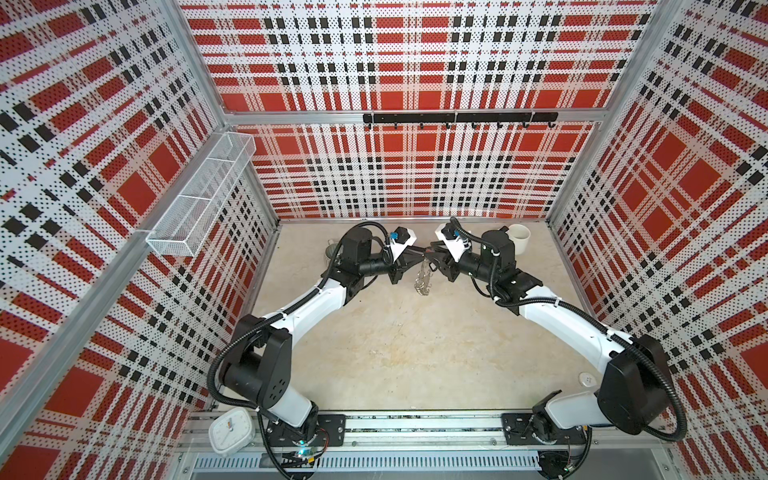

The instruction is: Put the keys on the keyring

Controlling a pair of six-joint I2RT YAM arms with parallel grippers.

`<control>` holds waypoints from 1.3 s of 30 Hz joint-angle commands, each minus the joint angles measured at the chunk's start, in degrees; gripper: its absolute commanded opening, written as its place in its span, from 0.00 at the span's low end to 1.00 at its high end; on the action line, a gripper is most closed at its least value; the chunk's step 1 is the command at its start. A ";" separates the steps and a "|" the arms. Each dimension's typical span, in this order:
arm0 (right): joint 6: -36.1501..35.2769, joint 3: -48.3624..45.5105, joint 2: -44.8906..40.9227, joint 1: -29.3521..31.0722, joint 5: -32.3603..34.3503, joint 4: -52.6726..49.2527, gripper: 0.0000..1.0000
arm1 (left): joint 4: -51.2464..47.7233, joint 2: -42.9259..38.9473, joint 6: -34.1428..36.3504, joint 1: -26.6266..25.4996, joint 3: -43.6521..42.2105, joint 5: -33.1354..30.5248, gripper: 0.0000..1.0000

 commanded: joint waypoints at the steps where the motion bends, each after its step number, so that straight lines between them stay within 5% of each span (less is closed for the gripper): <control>1: 4.88 -2.32 -4.66 -0.07 3.60 4.36 0.46 | 9.78 -3.20 -5.77 0.26 -2.01 -1.63 0.00; 6: 17.95 -4.86 -6.76 -2.31 1.97 5.47 0.47 | 15.76 -4.32 -9.64 -0.71 -5.33 -0.98 0.00; 14: 42.17 -8.85 -4.07 -7.47 -14.15 21.94 0.46 | 22.06 -6.46 -13.52 -1.06 -8.34 0.51 0.00; 21: 46.90 -8.67 -1.73 -7.72 -22.40 28.56 0.46 | 41.53 -6.42 -27.15 -1.11 -12.20 1.23 0.00; 29: 46.87 -8.20 0.32 -6.32 -24.24 29.80 0.42 | 58.33 -2.35 -40.10 -1.21 -13.06 1.26 0.00; 39: 42.95 -5.00 1.02 -6.05 -24.53 26.52 0.41 | 63.94 -0.16 -45.27 -1.44 -13.53 0.36 0.00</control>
